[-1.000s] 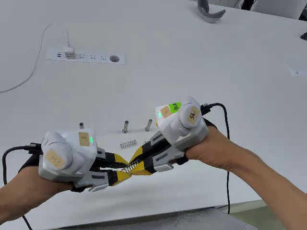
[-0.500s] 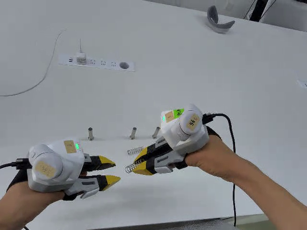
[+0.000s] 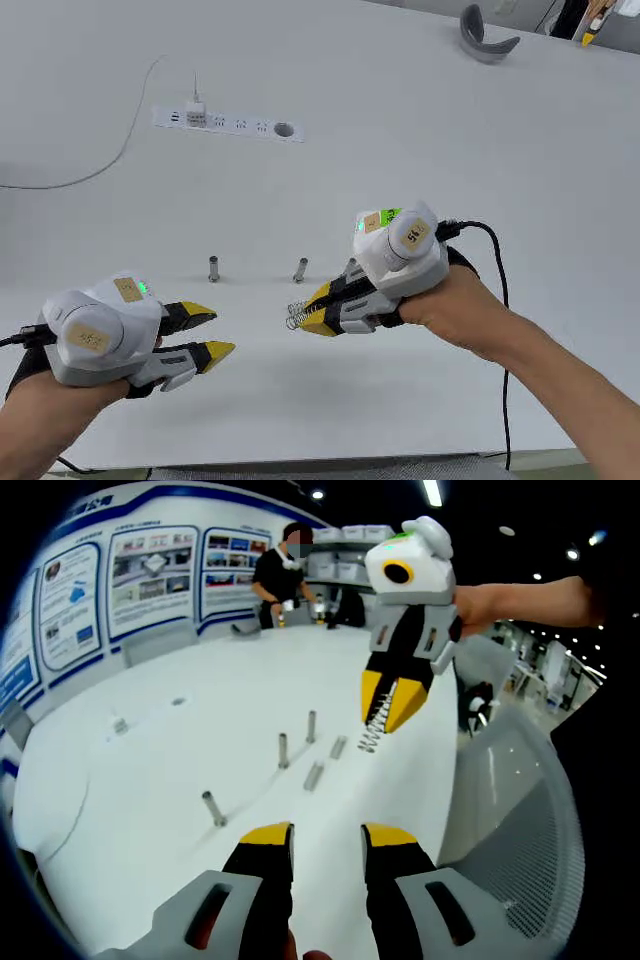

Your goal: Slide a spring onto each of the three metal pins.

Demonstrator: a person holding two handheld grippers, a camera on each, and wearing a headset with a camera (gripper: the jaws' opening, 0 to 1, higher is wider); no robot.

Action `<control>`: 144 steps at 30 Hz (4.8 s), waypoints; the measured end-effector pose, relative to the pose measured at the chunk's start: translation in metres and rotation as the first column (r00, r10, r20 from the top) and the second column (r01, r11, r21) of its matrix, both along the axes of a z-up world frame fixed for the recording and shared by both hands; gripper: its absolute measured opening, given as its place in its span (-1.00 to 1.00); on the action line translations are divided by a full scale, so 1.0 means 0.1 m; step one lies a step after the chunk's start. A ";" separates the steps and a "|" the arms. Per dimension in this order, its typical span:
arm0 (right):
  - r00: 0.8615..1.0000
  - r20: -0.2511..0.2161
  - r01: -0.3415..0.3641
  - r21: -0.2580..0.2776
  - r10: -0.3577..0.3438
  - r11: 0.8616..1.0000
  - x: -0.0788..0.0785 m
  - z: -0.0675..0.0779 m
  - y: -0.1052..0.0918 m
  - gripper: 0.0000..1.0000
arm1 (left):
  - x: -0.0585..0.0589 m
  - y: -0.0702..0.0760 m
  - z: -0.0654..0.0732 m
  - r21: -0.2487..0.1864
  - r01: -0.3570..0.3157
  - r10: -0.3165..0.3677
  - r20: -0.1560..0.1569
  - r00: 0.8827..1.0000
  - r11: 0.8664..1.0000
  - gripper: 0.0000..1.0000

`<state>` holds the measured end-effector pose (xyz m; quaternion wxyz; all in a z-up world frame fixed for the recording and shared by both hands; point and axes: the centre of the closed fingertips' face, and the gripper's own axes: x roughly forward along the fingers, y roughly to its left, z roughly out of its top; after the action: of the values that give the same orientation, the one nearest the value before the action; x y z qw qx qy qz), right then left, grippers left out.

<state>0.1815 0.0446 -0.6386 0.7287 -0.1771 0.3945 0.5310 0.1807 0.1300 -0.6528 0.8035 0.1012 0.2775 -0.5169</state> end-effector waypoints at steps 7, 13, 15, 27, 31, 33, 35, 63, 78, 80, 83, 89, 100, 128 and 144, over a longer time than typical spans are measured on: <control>1.000 -0.001 0.008 -0.024 -0.008 1.000 0.13 -0.06 0.01 -0.76 | 0.09 0.11 -0.03 -0.002 -0.054 0.054 -0.006 0.999 0.999 -0.40; 1.000 -0.009 0.001 -0.038 -0.001 0.999 0.22 -0.10 0.06 -0.76 | 0.17 0.22 -0.05 0.004 -0.102 0.102 -0.004 0.995 0.995 -0.34; 1.000 -0.010 -0.003 -0.044 0.002 0.999 0.25 -0.11 0.07 -0.76 | 0.20 0.26 -0.07 0.007 -0.117 0.117 -0.005 0.993 0.993 -0.31; 1.000 -0.001 -0.027 -0.066 0.027 0.997 0.46 -0.16 0.20 -0.76 | 0.29 0.43 -0.12 0.012 -0.187 0.187 -0.012 0.982 0.982 -0.17; 0.999 -0.002 -0.034 -0.065 0.034 0.997 0.52 -0.18 0.25 -0.76 | 0.31 0.48 -0.15 0.015 -0.206 0.206 -0.017 0.978 0.978 -0.14; 0.999 -0.003 -0.038 -0.068 0.038 0.997 0.56 -0.20 0.29 -0.76 | 0.32 0.50 -0.16 0.020 -0.213 0.214 -0.019 0.977 0.977 -0.12; 0.999 -0.002 -0.044 -0.070 0.044 0.997 0.60 -0.21 0.32 -0.76 | 0.32 0.53 -0.17 0.027 -0.218 0.218 -0.021 0.976 0.976 -0.09; 0.993 0.012 -0.113 -0.131 0.115 0.985 0.97 -0.34 0.66 -0.76 | 0.44 0.77 -0.30 0.020 -0.296 0.297 -0.080 0.952 0.955 0.26; 0.986 0.003 -0.167 -0.167 0.170 0.972 1.07 -0.41 0.81 -0.75 | 0.39 0.87 -0.33 0.022 -0.312 0.313 -0.091 0.945 0.950 0.29; 0.984 -0.002 -0.175 -0.171 0.177 0.970 1.07 -0.42 0.82 -0.75 | 0.38 0.88 -0.34 0.023 -0.314 0.314 -0.092 0.945 0.949 0.30; 0.982 -0.003 -0.186 -0.178 0.188 0.966 1.08 -0.44 0.84 -0.75 | 0.36 0.89 -0.35 0.025 -0.314 0.315 -0.093 0.945 0.949 0.31; 0.979 -0.006 -0.199 -0.184 0.202 0.962 1.11 -0.47 0.88 -0.75 | 0.35 0.88 -0.34 0.022 -0.314 0.315 -0.094 0.945 0.949 0.31; 0.974 -0.016 -0.224 -0.204 0.226 0.953 1.17 -0.53 0.91 -0.75 | 0.34 0.90 -0.35 0.020 -0.323 0.323 -0.102 0.941 0.946 0.30; 0.967 -0.011 -0.252 -0.214 0.256 0.944 1.15 -0.62 1.07 -0.75 | 0.31 0.86 -0.37 0.014 -0.321 0.320 -0.114 0.940 0.947 0.28; 0.965 -0.009 -0.257 -0.215 0.262 0.942 1.14 -0.69 1.09 -0.75 | 0.31 0.87 -0.36 0.015 -0.324 0.324 -0.115 0.939 0.946 0.28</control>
<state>0.2956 0.1540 -0.7081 0.6328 -0.3103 0.4157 0.5749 0.2119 0.2170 -0.6892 0.8603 0.0225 0.3354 -0.3831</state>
